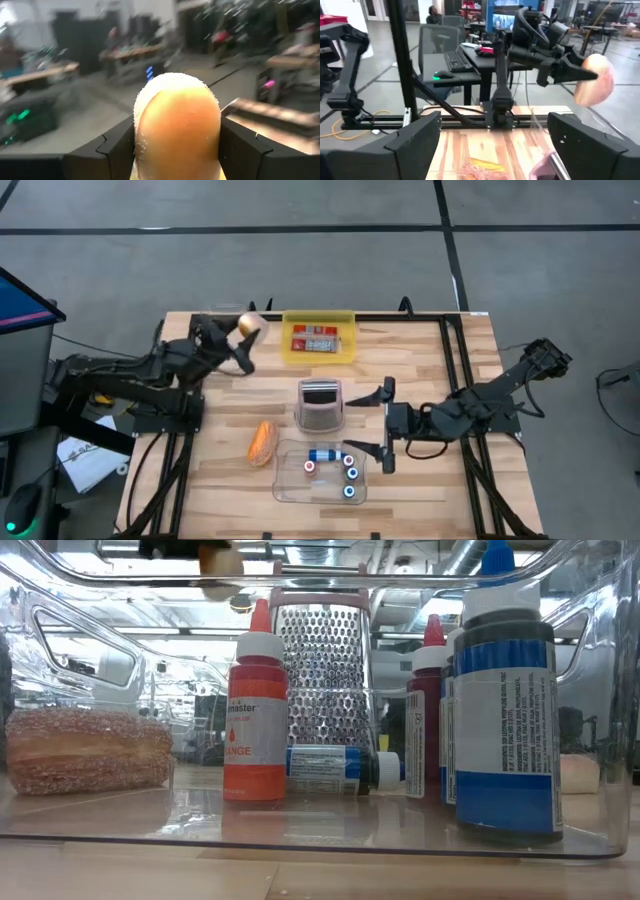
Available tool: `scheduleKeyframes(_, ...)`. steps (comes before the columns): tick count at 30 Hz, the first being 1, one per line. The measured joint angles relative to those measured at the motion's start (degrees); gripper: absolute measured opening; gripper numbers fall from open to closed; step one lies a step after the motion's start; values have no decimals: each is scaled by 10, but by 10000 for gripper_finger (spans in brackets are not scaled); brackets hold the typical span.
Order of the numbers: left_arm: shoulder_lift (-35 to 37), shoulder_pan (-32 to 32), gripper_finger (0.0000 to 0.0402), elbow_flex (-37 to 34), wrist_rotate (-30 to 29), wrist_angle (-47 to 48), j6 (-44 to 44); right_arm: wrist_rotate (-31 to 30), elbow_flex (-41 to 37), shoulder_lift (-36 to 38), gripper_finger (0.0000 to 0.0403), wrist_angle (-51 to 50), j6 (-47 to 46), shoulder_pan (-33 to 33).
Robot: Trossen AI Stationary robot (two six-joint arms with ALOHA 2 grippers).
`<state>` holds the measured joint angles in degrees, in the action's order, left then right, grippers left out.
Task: Pick & Place Food Item
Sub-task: Put the pink donut into the top transparent bin
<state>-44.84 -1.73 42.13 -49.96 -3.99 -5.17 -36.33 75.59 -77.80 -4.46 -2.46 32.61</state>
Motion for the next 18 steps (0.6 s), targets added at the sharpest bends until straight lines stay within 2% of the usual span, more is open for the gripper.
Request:
scheduleKeyframes(6, -21, 94, 227, 0, -16, 118, 112, -2, 0, -2, 354, -2, -11, 0)
scheduleKeyframes(11, -63, 183, 227, -24, -16, 126, 173, -2, 0, -2, 354, -27, -33, -1)
scheduleKeyframes(18, -135, 287, 227, -30, -9, 132, 182, -2, 0, -2, 354, -64, -65, -2)
